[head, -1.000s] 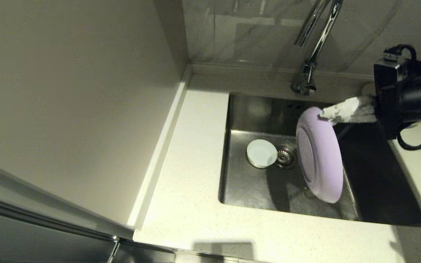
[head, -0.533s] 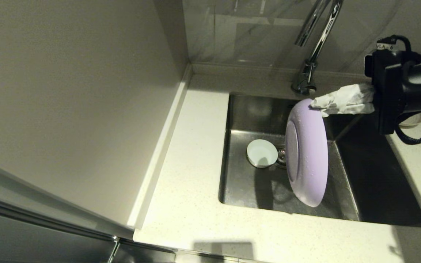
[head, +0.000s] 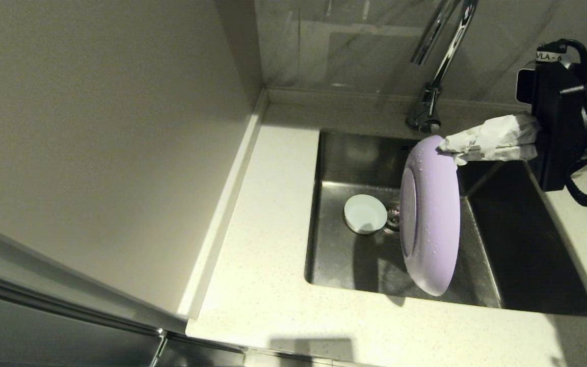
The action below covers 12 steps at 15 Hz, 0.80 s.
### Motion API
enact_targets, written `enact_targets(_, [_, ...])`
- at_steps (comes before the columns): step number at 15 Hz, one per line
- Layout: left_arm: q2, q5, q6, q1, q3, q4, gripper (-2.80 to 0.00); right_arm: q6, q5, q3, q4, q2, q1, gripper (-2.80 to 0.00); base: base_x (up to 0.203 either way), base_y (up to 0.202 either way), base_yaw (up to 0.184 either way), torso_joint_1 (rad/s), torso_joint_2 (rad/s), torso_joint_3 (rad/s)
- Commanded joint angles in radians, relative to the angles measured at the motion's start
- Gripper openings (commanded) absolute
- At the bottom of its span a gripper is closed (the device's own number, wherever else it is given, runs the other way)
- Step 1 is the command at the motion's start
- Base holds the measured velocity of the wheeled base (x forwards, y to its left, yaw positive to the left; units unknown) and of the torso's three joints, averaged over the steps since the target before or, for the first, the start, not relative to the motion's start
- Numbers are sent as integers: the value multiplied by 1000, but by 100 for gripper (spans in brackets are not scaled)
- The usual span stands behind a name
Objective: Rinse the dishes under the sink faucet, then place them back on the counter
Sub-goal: Put a plate back to the table from the sink
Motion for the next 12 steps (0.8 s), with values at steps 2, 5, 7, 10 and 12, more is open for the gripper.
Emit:
enact_targets(2, [-3,1,-1,0,0,0,-280,-200,-94,25,54,-24,3,-280,0,0,0,0,0,0])
enact_targets(5, [-3,1,-1,0,0,0,-280,-524,-327,160,50,-63,-3,-280,0,0,0,0,0,0])
enact_targets(7, [-3,1,-1,0,0,0,-280,-676,-462,304,-45,-98,-30,-280,0,0,0,0,0,0])
enact_targets(10, [-3,1,-1,0,0,0,-280,-903,-533,500,-399,-148,-103,-280,0,0,0,0,0,0])
enact_targets(12, [-3,1,-1,0,0,0,-280,-1039,-551,582,-550,-196,-127,-280,0,0,0,0,0,0])
